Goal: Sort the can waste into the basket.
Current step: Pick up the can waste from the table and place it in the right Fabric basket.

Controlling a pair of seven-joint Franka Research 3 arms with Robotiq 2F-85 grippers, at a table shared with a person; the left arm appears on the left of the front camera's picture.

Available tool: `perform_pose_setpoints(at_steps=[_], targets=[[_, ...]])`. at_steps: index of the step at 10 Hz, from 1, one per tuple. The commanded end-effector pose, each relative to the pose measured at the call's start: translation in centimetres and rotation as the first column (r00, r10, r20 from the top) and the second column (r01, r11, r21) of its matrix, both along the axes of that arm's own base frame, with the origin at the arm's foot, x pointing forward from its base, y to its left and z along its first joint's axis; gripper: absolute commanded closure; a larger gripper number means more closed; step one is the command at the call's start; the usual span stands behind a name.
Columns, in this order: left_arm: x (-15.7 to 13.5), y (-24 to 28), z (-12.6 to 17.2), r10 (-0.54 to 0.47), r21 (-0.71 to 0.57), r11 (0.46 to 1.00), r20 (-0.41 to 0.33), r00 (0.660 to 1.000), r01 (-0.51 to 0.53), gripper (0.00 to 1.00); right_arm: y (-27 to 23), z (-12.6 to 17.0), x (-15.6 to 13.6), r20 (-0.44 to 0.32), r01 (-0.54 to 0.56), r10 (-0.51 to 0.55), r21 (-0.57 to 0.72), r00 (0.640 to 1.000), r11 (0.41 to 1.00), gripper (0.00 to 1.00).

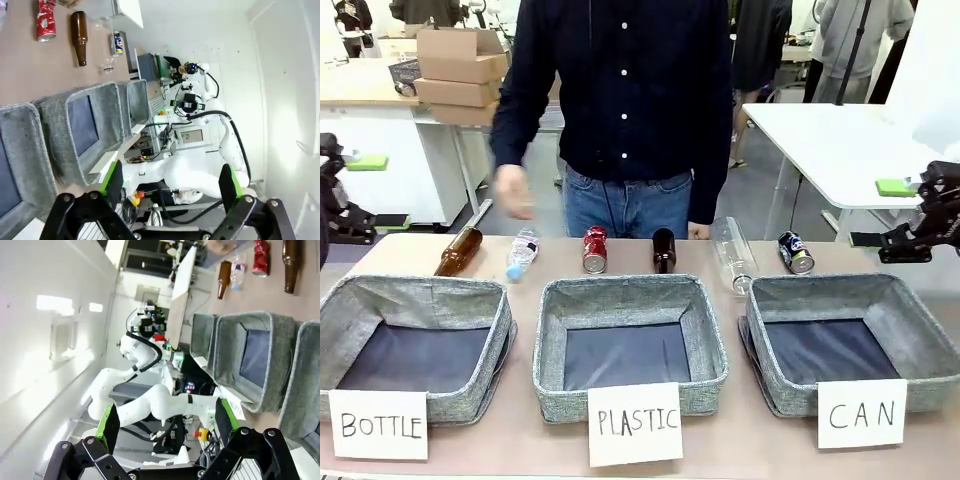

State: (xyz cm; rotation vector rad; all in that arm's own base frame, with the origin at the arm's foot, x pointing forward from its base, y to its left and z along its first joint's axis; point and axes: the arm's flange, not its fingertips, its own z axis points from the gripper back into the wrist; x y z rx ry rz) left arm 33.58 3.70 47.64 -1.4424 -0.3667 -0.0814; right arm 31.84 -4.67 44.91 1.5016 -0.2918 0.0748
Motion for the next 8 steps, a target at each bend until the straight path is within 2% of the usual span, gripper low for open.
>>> perform_pose_setpoints(at_steps=[1,5,6,7,8], targets=[[-0.9,0.0,1.7,-0.014,-0.002,1.000,0.061,0.998,0.014,0.00,0.1,0.8,-0.3,0.054,-0.019,0.019,0.005,0.998,1.000,0.00],[-0.9,0.0,1.7,-0.014,-0.002,1.000,0.061,0.998,0.014,0.00,0.1,0.8,-0.3,0.054,-0.019,0.019,0.005,0.998,1.000,0.00],[-0.9,0.0,1.7,-0.014,-0.002,1.000,0.061,0.998,0.014,0.00,0.1,0.6,-0.8,0.017,-0.027,0.027,-0.017,0.999,0.999,0.00],[-0.9,0.0,1.7,-0.014,-0.002,1.000,0.061,0.998,0.014,0.00,3.2,3.5,1.2,0.039,0.070,-0.061,-0.327,0.997,0.942,0.00],[-0.9,0.0,1.7,-0.014,-0.002,1.000,0.061,0.998,0.014,0.00,5.2,5.4,4.5,0.051,0.103,-0.090,-0.593,0.995,0.798,0.00]])
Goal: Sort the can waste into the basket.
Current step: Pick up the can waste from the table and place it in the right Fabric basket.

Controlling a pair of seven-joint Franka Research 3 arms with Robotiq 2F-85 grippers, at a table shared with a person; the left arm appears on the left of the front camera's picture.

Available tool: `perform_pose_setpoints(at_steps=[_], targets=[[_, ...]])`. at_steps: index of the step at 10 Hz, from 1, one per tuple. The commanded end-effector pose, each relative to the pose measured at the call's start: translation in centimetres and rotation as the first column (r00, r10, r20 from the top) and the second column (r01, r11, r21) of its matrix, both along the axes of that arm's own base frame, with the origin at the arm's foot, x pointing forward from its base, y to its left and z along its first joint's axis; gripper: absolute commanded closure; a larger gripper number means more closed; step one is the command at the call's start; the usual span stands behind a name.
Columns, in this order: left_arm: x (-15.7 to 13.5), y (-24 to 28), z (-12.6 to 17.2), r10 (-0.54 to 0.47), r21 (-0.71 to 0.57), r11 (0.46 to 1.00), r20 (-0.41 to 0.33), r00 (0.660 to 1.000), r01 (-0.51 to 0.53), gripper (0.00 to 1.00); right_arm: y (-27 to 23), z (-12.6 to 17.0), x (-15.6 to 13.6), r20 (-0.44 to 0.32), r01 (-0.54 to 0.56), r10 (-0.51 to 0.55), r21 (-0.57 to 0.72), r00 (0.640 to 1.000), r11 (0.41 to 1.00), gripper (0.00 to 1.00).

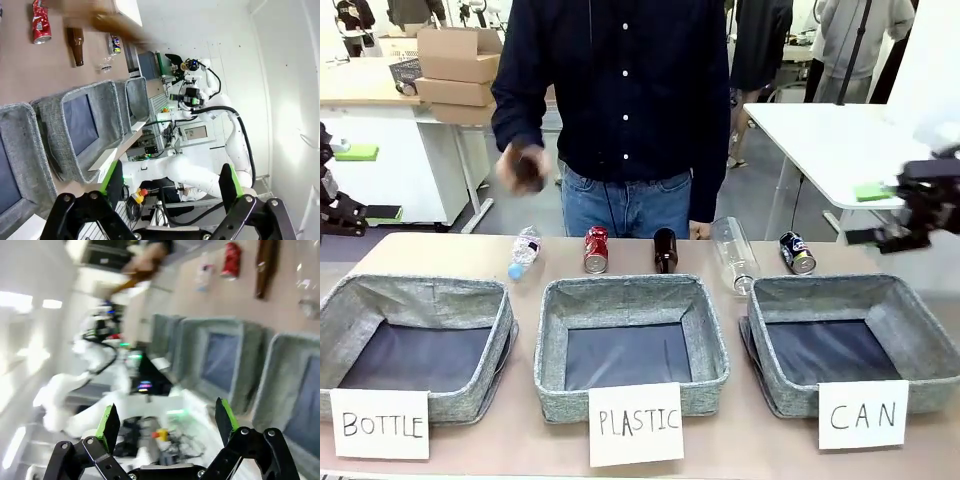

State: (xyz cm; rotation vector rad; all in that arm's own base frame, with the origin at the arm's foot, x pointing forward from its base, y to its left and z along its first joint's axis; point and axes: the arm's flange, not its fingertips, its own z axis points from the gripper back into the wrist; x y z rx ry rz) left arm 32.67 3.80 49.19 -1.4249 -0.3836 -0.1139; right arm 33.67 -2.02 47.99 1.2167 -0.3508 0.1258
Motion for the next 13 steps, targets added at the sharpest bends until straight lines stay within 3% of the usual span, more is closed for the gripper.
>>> perform_pose_setpoints(at_steps=[1,2,4,5,6,7,8,10,11,12,13], targets=[[0.0,-0.1,0.1,-0.006,-0.022,1.000,0.030,1.000,0.006,0.00,4.2,3.1,6.1,-0.039,0.088,-0.147,-0.645,0.988,0.759,0.00],[0.0,-0.1,0.1,-0.006,-0.022,1.000,0.030,1.000,0.006,0.00,5.0,3.0,9.6,-0.015,0.143,-0.281,-0.835,0.959,0.532,0.00],[0.0,-0.1,0.1,-0.006,-0.022,1.000,0.030,1.000,0.006,0.00,5.1,2.4,12.1,-0.022,0.080,-0.282,-0.935,0.959,0.345,0.00],[0.0,-0.1,0.1,-0.006,-0.022,1.000,0.030,1.000,0.006,0.00,5.1,2.0,12.3,-0.052,0.041,-0.261,-0.939,0.964,0.340,0.00],[0.0,-0.1,0.1,-0.006,-0.022,1.000,0.030,1.000,0.006,0.00,4.8,1.5,12.0,-0.077,0.027,-0.260,-0.927,0.963,0.373,0.00],[0.0,-0.1,0.1,-0.006,-0.022,1.000,0.030,1.000,0.006,0.00,3.9,1.2,11.2,-0.095,0.053,-0.280,-0.877,0.955,0.477,0.00],[0.0,-0.1,0.1,-0.006,-0.022,1.000,0.030,1.000,0.006,0.00,4.6,0.8,12.8,0.090,0.184,-0.187,-0.791,0.978,0.583,0.00],[0.0,-0.1,0.1,-0.006,-0.022,1.000,0.030,1.000,0.006,0.00,4.6,0.8,12.8,0.090,0.184,-0.187,-0.791,0.978,0.583,0.00],[0.0,-0.1,0.1,-0.006,-0.022,1.000,0.030,1.000,0.006,0.00,3.8,0.2,12.3,0.040,0.156,-0.230,-0.846,0.972,0.510,0.00],[0.0,-0.1,0.1,-0.006,-0.022,1.000,0.030,1.000,0.006,0.00,5.3,-0.5,17.5,0.072,0.137,-0.185,-0.920,0.980,0.369,0.00],[0.0,-0.1,0.1,-0.006,-0.022,1.000,0.030,1.000,0.006,0.00,5.7,-2.0,22.3,0.055,0.109,-0.176,-0.944,0.983,0.311,0.00]])
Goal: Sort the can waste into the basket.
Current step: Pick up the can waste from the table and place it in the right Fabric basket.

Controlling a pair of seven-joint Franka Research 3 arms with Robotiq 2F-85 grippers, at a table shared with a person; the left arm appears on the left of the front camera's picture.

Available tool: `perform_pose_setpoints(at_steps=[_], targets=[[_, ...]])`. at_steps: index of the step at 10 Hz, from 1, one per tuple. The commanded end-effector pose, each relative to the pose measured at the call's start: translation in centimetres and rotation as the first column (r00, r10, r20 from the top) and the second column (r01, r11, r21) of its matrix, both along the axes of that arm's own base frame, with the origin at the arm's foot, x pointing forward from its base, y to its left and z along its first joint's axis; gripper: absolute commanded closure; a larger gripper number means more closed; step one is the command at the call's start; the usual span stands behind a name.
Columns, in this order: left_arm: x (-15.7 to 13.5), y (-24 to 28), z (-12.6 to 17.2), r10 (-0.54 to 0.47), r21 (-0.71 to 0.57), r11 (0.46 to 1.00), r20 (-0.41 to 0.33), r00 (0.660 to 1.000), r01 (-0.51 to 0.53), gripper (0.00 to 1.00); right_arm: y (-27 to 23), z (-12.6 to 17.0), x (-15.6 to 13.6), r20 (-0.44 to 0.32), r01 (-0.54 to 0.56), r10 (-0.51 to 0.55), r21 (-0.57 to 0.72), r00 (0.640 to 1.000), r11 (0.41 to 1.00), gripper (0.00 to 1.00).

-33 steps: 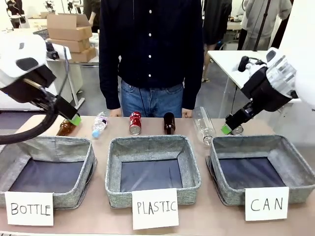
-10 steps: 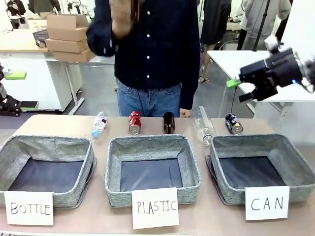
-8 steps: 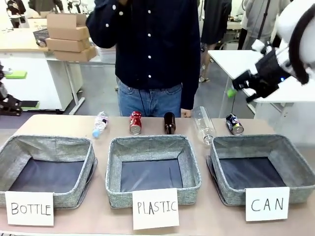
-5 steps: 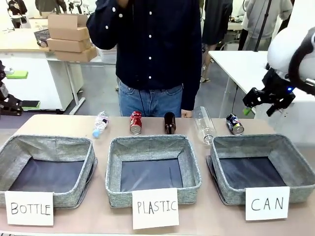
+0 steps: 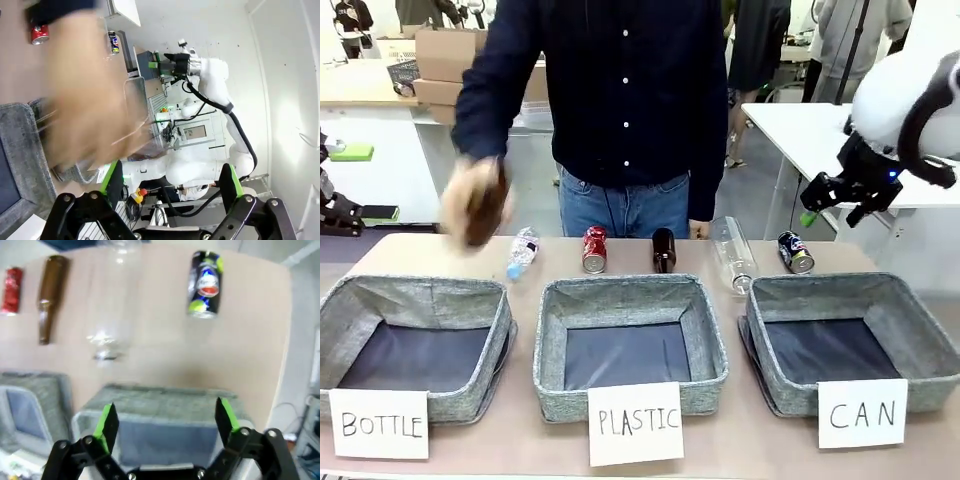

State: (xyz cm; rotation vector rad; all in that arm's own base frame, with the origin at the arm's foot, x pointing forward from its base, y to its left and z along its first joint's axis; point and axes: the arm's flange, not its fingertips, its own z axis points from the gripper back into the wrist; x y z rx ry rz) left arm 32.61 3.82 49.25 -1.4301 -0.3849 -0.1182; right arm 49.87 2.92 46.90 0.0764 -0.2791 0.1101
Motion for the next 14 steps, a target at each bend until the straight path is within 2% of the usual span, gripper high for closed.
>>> perform_pose_setpoints(at_steps=[1,2,4,6,8,12,13,14], targets=[[0.1,-0.2,0.1,-0.003,-0.017,1.000,0.027,1.000,0.003,0.00,0.7,-2.8,9.5,-0.037,0.031,-0.038,-0.170,0.999,0.985,0.00],[0.1,-0.2,0.1,-0.003,-0.017,1.000,0.027,1.000,0.003,0.00,0.4,-4.7,11.9,-0.027,0.016,-0.021,-0.173,0.999,0.985,0.00],[0.1,-0.2,0.1,-0.003,-0.017,1.000,0.027,1.000,0.003,0.00,0.1,-8.7,15.3,-0.078,0.008,-0.026,-0.225,0.997,0.974,0.00],[0.1,-0.2,0.1,-0.003,-0.017,1.000,0.027,1.000,0.003,0.00,-0.6,-12.1,18.0,-0.103,-0.028,0.008,-0.193,0.995,0.981,0.00],[0.1,-0.2,0.1,-0.003,-0.017,1.000,0.027,1.000,0.003,0.00,-0.8,-15.2,19.2,-0.190,-0.039,0.000,-0.200,0.982,0.979,0.00],[0.1,-0.2,0.1,-0.003,-0.017,1.000,0.027,1.000,0.003,0.00,-1.0,-16.6,19.1,-0.216,-0.031,-0.003,-0.157,0.976,0.987,0.00],[0.1,-0.2,0.1,-0.003,-0.017,1.000,0.027,1.000,0.003,0.00,-1.0,-16.6,19.0,-0.217,-0.026,-0.010,-0.162,0.976,0.986,0.27],[0.1,-0.2,0.1,-0.003,-0.017,1.000,0.027,1.000,0.003,0.00,-0.9,-16.6,19.0,-0.221,-0.026,-0.009,-0.157,0.975,0.987,0.60]])
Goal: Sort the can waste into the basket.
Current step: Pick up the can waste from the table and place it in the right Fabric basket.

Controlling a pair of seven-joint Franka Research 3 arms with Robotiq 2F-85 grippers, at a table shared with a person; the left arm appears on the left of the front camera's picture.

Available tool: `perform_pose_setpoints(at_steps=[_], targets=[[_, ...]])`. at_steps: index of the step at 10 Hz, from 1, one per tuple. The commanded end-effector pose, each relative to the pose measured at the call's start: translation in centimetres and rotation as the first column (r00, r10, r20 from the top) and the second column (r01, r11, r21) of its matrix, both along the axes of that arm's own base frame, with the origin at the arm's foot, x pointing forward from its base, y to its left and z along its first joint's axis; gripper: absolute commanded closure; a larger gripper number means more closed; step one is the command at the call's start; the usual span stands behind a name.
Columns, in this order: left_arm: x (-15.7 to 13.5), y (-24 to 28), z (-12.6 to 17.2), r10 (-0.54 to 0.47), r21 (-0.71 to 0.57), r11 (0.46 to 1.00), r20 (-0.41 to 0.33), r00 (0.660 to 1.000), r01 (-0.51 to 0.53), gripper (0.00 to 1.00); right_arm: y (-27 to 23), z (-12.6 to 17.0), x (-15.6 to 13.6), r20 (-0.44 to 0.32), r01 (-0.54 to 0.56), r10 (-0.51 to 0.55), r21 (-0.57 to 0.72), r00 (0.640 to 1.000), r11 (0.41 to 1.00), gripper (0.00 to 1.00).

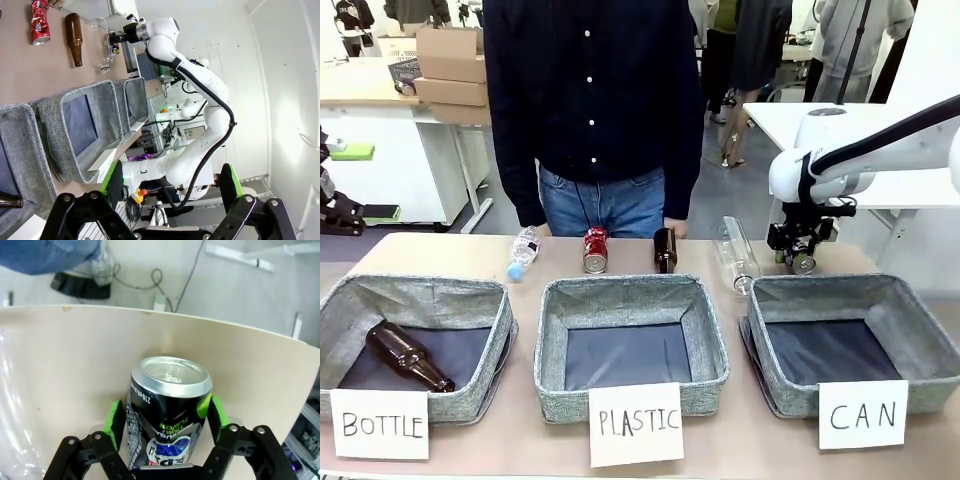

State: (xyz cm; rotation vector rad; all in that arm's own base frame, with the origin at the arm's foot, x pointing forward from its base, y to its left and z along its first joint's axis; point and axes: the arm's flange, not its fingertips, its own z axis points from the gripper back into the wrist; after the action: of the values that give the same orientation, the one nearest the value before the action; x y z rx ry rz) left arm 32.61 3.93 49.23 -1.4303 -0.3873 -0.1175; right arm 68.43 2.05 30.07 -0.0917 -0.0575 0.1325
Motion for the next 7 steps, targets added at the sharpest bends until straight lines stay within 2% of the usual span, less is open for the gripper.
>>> perform_pose_setpoints(at_steps=[1,2,4,5,6,7], targets=[[0.09,-0.26,0.08,-0.004,-0.016,1.000,0.025,1.000,0.005,0.00,-0.06,0.21,0.48,-0.019,0.003,-0.003,0.019,1.000,1.000,0.87],[0.09,-0.26,0.08,-0.004,-0.016,1.000,0.025,1.000,0.005,0.00,-0.07,0.21,0.48,-0.019,0.001,-0.001,0.019,1.000,1.000,1.00],[0.09,-0.26,0.08,-0.004,-0.016,1.000,0.025,1.000,0.005,0.00,-0.06,0.36,0.48,-0.020,-0.002,0.002,0.011,1.000,1.000,1.00],[0.09,-0.26,0.08,-0.004,-0.016,1.000,0.025,1.000,0.005,0.00,-0.06,0.39,0.50,-0.021,0.000,0.000,0.010,1.000,1.000,0.96],[0.09,-0.26,0.08,-0.004,-0.016,1.000,0.025,1.000,0.005,0.00,-0.11,0.31,0.60,-0.019,0.035,-0.034,0.025,0.999,0.999,1.00],[0.09,-0.26,0.08,-0.004,-0.016,1.000,0.025,1.000,0.005,0.00,-0.14,0.40,0.58,-0.026,0.029,-0.028,0.023,0.999,0.999,1.00]])
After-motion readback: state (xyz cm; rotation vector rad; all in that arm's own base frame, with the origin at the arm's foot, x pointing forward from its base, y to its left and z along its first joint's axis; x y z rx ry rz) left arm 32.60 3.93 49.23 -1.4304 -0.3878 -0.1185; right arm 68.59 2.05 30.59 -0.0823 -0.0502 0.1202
